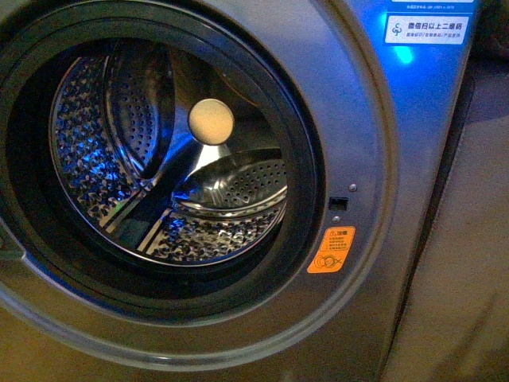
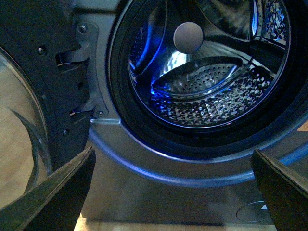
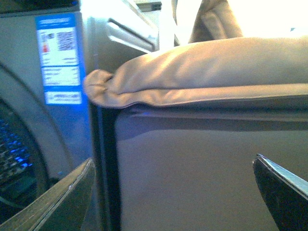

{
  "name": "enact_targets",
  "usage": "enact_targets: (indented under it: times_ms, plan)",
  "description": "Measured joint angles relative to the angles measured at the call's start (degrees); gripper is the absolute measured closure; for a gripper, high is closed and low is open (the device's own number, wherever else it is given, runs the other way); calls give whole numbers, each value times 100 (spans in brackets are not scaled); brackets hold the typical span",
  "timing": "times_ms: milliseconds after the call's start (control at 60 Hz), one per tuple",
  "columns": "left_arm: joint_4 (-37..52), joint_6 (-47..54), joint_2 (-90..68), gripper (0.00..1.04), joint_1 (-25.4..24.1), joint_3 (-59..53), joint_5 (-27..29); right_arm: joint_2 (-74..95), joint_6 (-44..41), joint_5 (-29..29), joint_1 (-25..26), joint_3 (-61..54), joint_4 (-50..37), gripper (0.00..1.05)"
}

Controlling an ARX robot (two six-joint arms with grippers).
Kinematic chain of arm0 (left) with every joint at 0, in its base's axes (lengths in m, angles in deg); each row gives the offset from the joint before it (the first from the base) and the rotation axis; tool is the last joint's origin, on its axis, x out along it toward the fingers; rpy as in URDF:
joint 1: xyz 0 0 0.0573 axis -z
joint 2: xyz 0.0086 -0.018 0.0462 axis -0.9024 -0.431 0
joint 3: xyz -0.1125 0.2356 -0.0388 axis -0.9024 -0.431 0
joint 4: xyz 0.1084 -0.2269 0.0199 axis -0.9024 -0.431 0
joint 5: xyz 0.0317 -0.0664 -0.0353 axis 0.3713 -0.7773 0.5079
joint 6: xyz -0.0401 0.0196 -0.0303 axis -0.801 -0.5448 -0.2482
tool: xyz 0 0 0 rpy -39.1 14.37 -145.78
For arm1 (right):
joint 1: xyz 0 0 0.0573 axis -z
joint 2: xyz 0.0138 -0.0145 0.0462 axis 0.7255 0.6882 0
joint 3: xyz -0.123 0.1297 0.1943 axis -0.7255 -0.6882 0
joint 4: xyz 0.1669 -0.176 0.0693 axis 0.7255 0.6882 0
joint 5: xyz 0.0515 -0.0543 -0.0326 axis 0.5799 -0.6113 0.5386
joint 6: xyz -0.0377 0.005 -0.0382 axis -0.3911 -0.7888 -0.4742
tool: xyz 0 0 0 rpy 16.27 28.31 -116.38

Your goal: Put clothes into washing machine

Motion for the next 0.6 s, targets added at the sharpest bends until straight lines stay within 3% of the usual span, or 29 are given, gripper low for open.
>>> enact_targets:
  times_ms: [83,217,417,533,600]
  plan:
    - [0,0,0,7,0,0,0,868,-55,-81,422,754,455,7]
    - [0,0,0,7,0,0,0,1878,-868,-275,951,2076,2546,7]
    - [0,0,0,7,0,0,-2,3307,-2959,-417,1436,3794,5917,7]
    - [0,0,0,7,0,0,0,4428,-4238,-940,1617,4767,7683,7]
    - [0,0,0,7,0,0,0,4988,-4763,-1266,1663,5143,8212,7]
